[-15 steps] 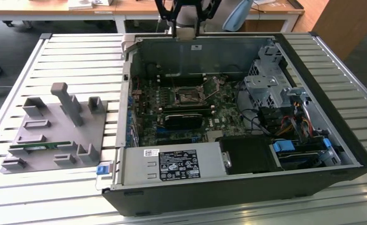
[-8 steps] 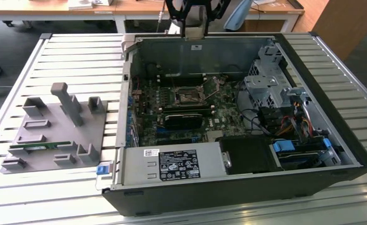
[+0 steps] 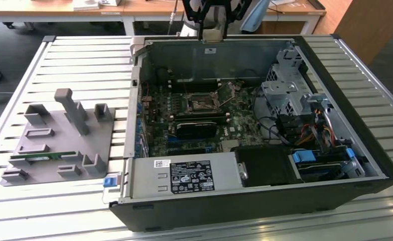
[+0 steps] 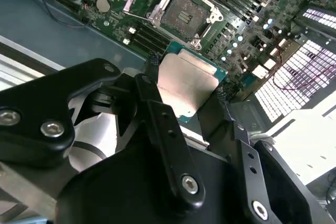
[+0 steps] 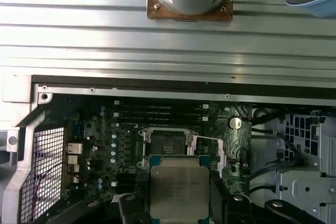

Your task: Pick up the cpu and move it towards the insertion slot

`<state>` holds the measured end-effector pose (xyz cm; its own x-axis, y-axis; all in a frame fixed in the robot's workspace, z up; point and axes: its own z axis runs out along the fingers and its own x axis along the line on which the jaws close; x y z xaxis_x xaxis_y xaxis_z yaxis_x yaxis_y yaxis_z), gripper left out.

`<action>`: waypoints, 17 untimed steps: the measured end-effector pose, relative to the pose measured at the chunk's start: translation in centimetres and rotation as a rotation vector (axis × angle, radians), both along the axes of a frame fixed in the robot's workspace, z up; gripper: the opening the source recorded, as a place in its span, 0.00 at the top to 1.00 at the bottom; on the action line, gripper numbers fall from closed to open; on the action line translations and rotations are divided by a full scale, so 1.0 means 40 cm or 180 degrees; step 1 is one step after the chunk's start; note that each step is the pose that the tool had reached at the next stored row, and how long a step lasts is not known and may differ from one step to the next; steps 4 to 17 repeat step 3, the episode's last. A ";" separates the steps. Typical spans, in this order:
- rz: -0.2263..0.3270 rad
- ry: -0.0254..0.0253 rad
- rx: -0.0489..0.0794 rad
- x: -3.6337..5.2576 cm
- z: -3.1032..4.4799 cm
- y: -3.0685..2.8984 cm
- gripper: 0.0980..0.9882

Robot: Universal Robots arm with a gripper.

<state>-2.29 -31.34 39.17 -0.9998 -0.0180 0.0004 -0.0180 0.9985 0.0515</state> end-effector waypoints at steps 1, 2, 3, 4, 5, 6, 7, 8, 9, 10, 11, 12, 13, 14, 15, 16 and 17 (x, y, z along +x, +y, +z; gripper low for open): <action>0.0000 0.0000 0.0000 0.000 0.000 0.000 0.50; 0.0000 0.0000 0.0000 0.000 0.000 0.000 0.50; 0.0000 0.0000 0.0000 0.000 0.000 0.000 0.50; 0.0000 0.0000 0.0000 0.000 0.000 0.000 0.50; 0.0000 0.0000 0.0000 0.000 0.000 0.000 0.50; 0.0000 0.0000 0.0000 0.000 0.000 0.000 0.50; 0.0000 0.0000 0.0000 0.000 0.000 0.000 0.50; 0.0000 0.0000 0.0000 0.000 0.000 0.000 0.50; 0.0000 0.0000 0.0000 0.000 0.000 0.000 0.50; 0.0000 0.0000 0.0000 0.000 0.000 0.000 0.50; 0.0000 0.0000 0.0000 0.000 0.000 0.000 0.50; 0.0000 0.0000 0.0000 0.000 0.000 0.000 0.50; 0.0000 0.0000 0.0000 0.000 0.000 0.000 0.50; 0.0000 0.0000 0.0000 0.000 0.000 0.000 0.50; 0.0000 0.0000 0.0000 0.000 0.000 0.000 0.50; 0.0000 0.0000 0.0000 0.000 0.000 0.000 0.50; 0.0000 0.0000 0.0000 0.000 0.000 0.000 0.50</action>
